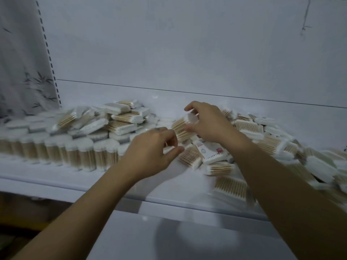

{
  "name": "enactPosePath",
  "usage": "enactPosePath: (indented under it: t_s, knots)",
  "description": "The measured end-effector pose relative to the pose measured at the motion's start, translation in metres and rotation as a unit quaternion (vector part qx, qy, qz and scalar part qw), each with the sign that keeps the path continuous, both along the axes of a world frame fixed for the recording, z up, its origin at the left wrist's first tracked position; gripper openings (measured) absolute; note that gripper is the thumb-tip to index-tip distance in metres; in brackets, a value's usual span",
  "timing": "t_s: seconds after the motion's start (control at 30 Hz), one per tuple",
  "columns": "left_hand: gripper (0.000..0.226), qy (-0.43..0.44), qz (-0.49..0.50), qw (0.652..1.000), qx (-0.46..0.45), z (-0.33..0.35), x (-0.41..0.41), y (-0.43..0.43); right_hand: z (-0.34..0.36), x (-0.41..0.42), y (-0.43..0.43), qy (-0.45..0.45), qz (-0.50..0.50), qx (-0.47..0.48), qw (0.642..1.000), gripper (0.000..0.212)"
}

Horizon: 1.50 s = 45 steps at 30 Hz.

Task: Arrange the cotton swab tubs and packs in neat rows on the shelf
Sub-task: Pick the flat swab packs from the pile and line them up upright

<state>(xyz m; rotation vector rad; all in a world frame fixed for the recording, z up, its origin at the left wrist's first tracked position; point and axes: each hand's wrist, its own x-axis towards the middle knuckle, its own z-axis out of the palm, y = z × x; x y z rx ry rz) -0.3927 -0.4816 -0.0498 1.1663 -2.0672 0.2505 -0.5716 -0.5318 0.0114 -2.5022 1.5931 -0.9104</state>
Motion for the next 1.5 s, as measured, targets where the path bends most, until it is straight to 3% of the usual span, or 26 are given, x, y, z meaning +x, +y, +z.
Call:
enactPosePath:
  t_s: [0.17, 0.33, 0.5, 0.63, 0.7, 0.8, 0.87, 1.03, 1.13, 1.2, 1.4, 1.5]
  knots:
    - [0.02, -0.032, 0.043, 0.999, -0.007, 0.02, 0.048, -0.009, -0.006, 0.034, -0.02, 0.084, 0.004, 0.018, 0.996, 0.041]
    - [0.034, -0.099, 0.083, 0.988, 0.087, 0.029, 0.074, -0.027, -0.026, 0.061, -0.034, 0.126, 0.001, 0.052, 0.991, 0.043]
    - [0.039, -0.137, 0.077, 0.972, 0.175, 0.03, 0.075, -0.039, -0.041, 0.077, -0.044, 0.13, -0.014, 0.042, 0.991, 0.028]
    - [0.04, -0.141, 0.06, 0.973, 0.175, 0.031, 0.076, -0.045, -0.036, 0.082, -0.039, 0.161, -0.016, 0.055, 0.985, 0.04]
    - [0.04, -0.14, 0.048, 0.975, 0.168, 0.032, 0.077, -0.048, -0.029, 0.074, -0.031, 0.119, -0.019, 0.052, 0.991, 0.048]
    - [0.042, -0.149, 0.024, 0.977, 0.152, 0.036, 0.076, -0.051, -0.01, 0.048, -0.022, 0.056, -0.07, 0.004, 0.996, 0.039]
    - [0.043, -0.16, 0.004, 0.977, 0.142, 0.039, 0.071, -0.056, 0.002, 0.031, -0.018, 0.09, -0.104, 0.03, 0.99, 0.036]
    - [0.046, -0.27, -0.016, 0.948, 0.166, 0.04, 0.047, -0.07, -0.013, 0.025, -0.005, 0.3, -0.106, 0.098, 0.943, 0.052]
    - [0.042, -0.278, -0.01, 0.942, 0.186, 0.038, 0.039, -0.076, -0.035, 0.03, -0.004, 0.395, -0.109, 0.116, 0.905, 0.062]
    - [0.04, -0.274, -0.013, 0.941, 0.197, 0.039, 0.036, -0.079, -0.046, 0.032, -0.004, 0.435, -0.105, 0.124, 0.886, 0.057]
    - [0.038, -0.292, -0.017, 0.928, 0.232, 0.058, 0.028, -0.081, -0.048, 0.02, -0.009, 0.44, -0.098, 0.078, 0.889, 0.042]
    - [0.043, -0.31, 0.002, 0.918, 0.247, 0.062, 0.024, -0.08, -0.05, 0.015, -0.008, 0.419, -0.077, 0.094, 0.9, 0.055]
